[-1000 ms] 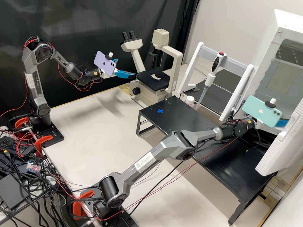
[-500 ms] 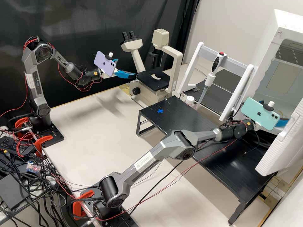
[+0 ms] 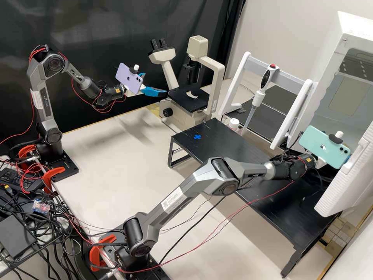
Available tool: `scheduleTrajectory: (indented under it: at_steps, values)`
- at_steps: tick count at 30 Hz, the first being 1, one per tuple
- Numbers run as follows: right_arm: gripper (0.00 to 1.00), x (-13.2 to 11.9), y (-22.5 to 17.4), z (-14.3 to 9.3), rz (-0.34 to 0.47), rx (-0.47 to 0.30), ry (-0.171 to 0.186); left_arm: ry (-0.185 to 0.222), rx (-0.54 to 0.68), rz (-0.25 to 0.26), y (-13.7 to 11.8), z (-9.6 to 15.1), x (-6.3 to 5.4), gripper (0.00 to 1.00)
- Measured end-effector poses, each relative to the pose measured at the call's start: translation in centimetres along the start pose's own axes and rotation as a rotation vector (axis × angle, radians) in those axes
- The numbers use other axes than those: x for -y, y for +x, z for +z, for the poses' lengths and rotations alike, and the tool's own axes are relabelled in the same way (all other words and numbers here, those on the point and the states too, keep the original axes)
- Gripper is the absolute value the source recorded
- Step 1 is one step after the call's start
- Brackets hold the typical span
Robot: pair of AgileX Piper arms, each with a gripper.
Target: Move the petri dish to the microscope
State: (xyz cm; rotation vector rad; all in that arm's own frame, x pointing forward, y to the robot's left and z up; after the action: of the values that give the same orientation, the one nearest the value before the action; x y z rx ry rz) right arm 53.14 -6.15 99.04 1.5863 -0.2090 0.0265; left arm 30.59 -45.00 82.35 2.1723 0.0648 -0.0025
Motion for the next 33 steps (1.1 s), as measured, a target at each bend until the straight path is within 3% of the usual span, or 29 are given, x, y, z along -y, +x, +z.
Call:
scheduleTrajectory:
  at_steps: [8, 11, 16, 21, 25, 30, 33]
  values:
    - [0.00, -1.2, -2.6, 0.5, 0.000, -0.025, 0.015, 0.000, 0.000, 0.000, 0.0, 0.0, 0.0, 1.00]
    - [0.00, -1.2, -4.5, 1.0, 0.006, -0.031, 0.066, 0.000, 0.000, 0.000, 0.0, 0.0, 0.0, 1.00]
    - [0.00, -1.5, -7.5, 1.2, 0.037, -0.035, 0.080, 0.000, 0.000, 0.000, 0.0, 0.0, 0.0, 1.00]
    - [0.00, -1.7, -12.7, 0.4, 0.076, -0.110, 0.063, 0.000, 0.000, 0.000, 0.0, 0.0, 0.0, 1.00]
    - [0.00, -1.4, -16.6, -0.8, 0.124, -0.185, 0.083, 0.000, 0.000, 0.000, 0.0, 0.0, 0.0, 1.00]
    - [0.00, 0.2, -20.5, -2.8, 0.125, -0.275, 0.064, 0.000, 0.000, 0.000, 0.0, 0.0, 0.0, 1.00]
    - [0.00, 2.1, -22.8, -4.4, 0.080, -0.320, 0.057, 0.000, 0.000, 0.000, 0.0, 0.0, 0.0, 1.00]
